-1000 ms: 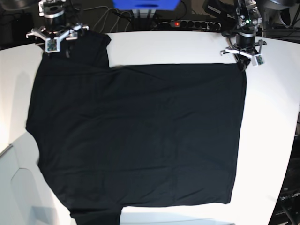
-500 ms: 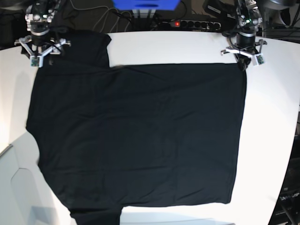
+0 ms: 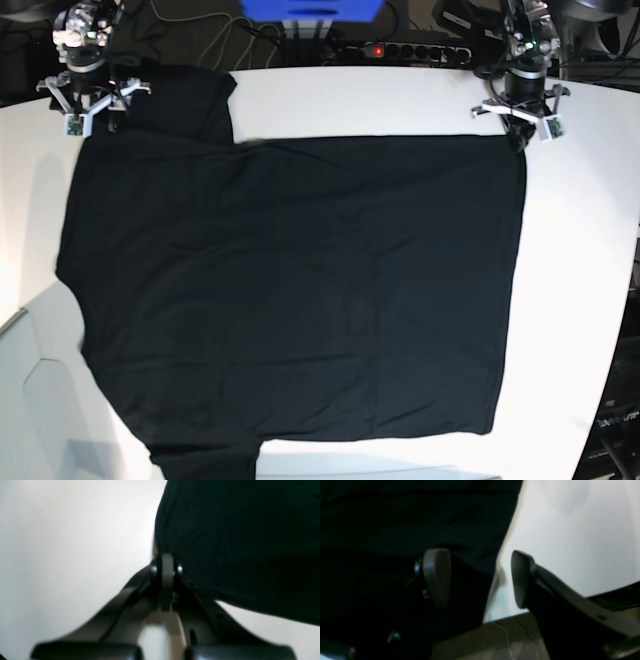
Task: Fold the T-shirt properly
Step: 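Lower the right gripper onto the other shoulder corner and pinch it, then lift both shoulder corners and pull them toward the hem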
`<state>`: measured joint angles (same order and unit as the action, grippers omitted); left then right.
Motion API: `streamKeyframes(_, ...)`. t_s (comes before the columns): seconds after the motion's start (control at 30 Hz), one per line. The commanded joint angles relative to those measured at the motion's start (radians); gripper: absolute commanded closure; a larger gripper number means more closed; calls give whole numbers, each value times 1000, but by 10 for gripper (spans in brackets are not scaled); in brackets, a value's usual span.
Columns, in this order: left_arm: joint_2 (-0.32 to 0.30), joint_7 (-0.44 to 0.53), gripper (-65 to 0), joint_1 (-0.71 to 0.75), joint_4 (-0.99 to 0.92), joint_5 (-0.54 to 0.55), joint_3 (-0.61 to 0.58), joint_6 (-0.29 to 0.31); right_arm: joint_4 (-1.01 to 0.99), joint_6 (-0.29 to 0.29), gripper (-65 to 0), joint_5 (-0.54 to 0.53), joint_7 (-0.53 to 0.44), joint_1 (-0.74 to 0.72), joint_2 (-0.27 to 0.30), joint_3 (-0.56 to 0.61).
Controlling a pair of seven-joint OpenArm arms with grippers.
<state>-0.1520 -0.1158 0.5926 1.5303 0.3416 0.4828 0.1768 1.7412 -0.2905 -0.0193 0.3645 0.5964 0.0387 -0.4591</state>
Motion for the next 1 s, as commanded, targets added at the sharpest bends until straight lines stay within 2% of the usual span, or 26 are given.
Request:
streamKeyframes(0.0, -11, 3, -1, 11, 8, -6, 6, -7, -8, -22, -375, 15, 43, 9, 5, 15)
streamKeyframes(0.1, -11, 3, -1, 11, 8, -8, 6, -7, -14, -49, -320, 15, 43, 15, 23, 27)
streamKeyframes(0.17, -11, 3, -1, 11, 8, -8, 6, -7, -14, -141, -250, 14, 43, 13, 22, 24)
streamKeyframes(0.23, -11, 3, -1, 11, 8, -8, 7, -7, -11, -206, -177, 15, 43, 10, 20, 12)
streamKeyframes(0.4, -8, 3, -1, 13, 28, -8, 7, -7, 6, -218, 0, 15, 38, 7, 5, -48)
streamKeyframes(0.67, -11, 1, -1, 39, 115, -9, 9, -10, 108, -227, 0, 15, 41, -5, 5, -97)
streamKeyframes(0.97, 7, 1, -1, 46, 158, -3, 109, -6, 220, -227, 0, 14, 41, -6, 5, -117)
